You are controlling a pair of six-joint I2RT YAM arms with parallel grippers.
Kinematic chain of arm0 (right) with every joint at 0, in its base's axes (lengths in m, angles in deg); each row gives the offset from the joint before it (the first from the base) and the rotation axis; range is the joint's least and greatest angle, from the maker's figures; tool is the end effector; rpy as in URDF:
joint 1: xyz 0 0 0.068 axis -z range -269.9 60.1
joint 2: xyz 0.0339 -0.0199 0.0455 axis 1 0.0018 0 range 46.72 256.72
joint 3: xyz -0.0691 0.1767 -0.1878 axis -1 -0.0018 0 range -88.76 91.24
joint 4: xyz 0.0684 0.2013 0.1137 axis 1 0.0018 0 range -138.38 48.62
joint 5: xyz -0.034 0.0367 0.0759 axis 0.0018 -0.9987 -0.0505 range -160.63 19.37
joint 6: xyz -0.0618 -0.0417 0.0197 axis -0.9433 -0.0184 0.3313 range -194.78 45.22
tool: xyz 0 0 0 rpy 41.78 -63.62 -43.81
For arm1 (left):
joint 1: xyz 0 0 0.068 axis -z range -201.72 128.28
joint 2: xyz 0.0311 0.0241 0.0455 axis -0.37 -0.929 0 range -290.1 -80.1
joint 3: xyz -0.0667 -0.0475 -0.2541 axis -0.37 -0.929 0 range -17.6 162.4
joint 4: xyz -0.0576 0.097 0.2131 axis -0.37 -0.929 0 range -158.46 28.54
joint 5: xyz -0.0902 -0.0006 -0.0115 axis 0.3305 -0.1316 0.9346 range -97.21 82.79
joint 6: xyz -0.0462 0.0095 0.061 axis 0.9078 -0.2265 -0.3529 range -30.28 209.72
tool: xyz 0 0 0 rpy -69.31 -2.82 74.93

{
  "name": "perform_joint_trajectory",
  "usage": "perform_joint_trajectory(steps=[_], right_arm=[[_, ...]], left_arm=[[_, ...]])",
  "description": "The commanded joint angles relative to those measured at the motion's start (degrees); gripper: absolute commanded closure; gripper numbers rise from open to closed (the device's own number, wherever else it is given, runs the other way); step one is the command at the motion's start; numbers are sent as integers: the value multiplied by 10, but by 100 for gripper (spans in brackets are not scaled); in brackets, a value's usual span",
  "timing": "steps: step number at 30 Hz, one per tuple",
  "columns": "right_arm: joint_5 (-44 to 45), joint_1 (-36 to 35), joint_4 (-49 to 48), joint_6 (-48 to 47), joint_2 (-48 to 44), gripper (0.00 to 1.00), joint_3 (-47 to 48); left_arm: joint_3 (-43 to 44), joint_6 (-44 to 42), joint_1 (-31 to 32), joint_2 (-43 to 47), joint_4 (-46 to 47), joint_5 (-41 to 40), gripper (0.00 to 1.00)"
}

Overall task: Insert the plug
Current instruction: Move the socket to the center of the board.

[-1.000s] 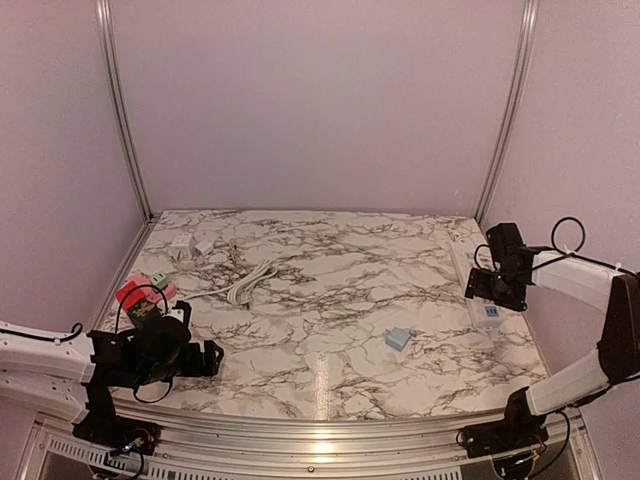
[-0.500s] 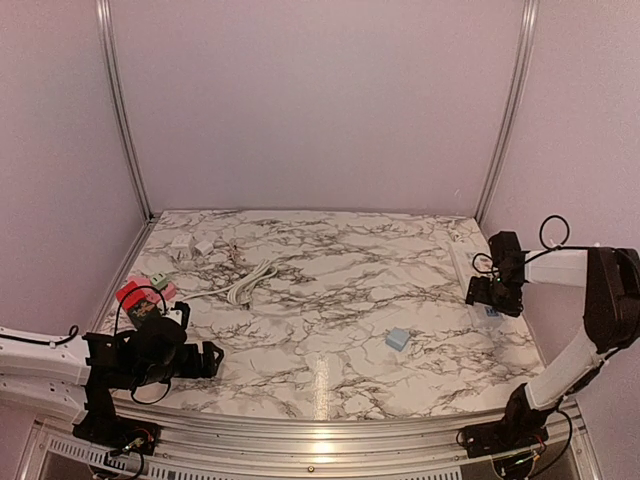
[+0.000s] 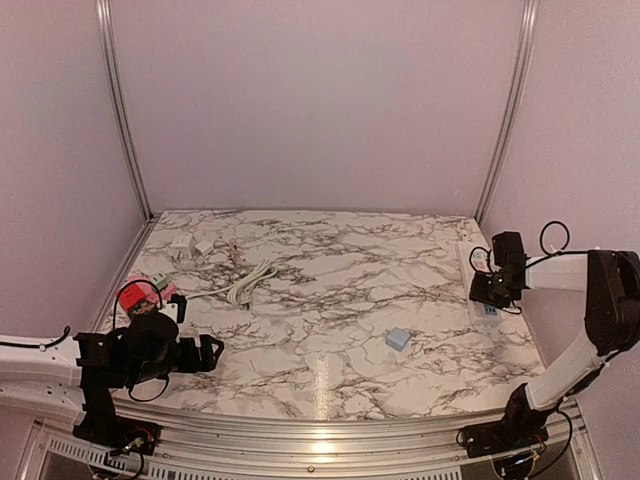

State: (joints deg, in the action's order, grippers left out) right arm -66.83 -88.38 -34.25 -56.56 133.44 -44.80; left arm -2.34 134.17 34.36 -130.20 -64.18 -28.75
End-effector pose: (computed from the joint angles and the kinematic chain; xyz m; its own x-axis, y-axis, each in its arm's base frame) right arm 0.2857 -0.0120 0.1468 -0.7757 0.3326 -0.5363 0.3212 0.9396 0.1182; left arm 0.1199 -0.1352 0.1509 -0.6695 -0.1716 -0.7227 0.1968 0.8972 -0.3953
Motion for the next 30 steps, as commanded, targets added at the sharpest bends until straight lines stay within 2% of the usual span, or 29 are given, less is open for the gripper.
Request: perform_joint_trajectory(steps=[1, 5, 11, 14, 21, 30], right_arm=[[-65, -1, 27, 14, -5, 55, -25], [-57, -7, 27, 13, -3, 53, -27], [-3, -6, 39, 15, -10, 28, -29], [24, 2, 51, 19, -15, 22, -23], [49, 2, 60, 28, -23, 20, -13], [79, 2, 59, 15, 20, 17, -10]], left_arm=[[27, -14, 2, 6, -8, -14, 1], [30, -13, 2, 6, -12, -17, 1], [21, -3, 2, 3, -12, -14, 1], [16, 1, 2, 5, -12, -14, 1], [4, 7, 2, 17, -12, -16, 1], [-8, 14, 2, 22, -10, -16, 1]])
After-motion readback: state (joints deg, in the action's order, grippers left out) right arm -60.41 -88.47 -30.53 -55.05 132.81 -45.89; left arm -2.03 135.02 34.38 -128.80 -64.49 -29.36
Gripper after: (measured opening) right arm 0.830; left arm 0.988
